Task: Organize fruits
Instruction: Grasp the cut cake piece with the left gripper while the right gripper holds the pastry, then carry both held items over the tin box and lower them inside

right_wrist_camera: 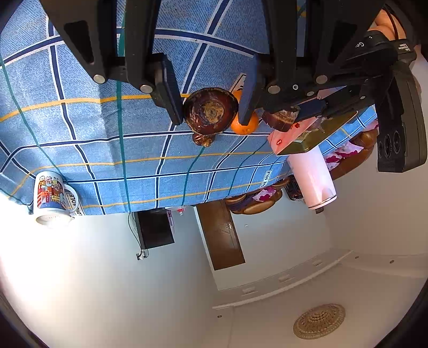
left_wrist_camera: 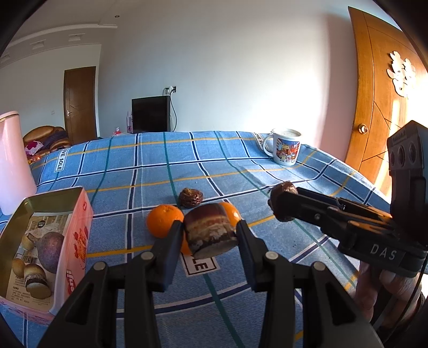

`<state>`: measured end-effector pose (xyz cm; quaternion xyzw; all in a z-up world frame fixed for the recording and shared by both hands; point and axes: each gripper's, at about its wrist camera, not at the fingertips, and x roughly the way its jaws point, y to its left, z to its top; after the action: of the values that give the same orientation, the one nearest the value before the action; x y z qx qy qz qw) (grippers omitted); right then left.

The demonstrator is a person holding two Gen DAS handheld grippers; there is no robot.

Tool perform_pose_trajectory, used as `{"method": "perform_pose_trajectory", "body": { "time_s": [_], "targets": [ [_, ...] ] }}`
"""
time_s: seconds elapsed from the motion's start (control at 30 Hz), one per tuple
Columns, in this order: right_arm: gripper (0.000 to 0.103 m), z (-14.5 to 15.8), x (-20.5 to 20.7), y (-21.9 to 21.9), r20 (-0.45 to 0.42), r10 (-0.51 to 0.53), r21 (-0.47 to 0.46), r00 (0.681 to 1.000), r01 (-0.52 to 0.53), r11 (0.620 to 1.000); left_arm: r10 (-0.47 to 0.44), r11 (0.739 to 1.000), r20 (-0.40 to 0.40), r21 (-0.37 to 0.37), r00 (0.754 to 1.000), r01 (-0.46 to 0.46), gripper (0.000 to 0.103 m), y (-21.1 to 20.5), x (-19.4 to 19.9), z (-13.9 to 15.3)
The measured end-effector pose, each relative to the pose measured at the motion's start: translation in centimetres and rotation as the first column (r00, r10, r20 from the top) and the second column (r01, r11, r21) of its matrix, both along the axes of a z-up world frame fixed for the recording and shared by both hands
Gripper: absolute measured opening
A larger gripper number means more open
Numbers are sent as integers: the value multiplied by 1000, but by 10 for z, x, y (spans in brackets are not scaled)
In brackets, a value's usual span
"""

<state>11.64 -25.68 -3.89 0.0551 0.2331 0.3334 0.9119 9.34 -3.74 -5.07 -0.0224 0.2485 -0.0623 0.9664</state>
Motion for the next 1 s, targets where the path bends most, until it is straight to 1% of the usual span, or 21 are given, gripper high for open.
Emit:
{"method": "perform_pose_trajectory", "body": {
  "time_s": [0.5, 1.0],
  "targets": [
    [44, 5, -12, -3, 73, 10, 25, 997, -12, 1000, 9, 999, 66, 46, 998, -12, 43, -6, -12, 4],
    [44, 10, -29, -6, 173, 19, 53, 985, -29, 998, 16, 996, 133, 81, 991, -27, 43, -10, -25, 14]
  ]
}}
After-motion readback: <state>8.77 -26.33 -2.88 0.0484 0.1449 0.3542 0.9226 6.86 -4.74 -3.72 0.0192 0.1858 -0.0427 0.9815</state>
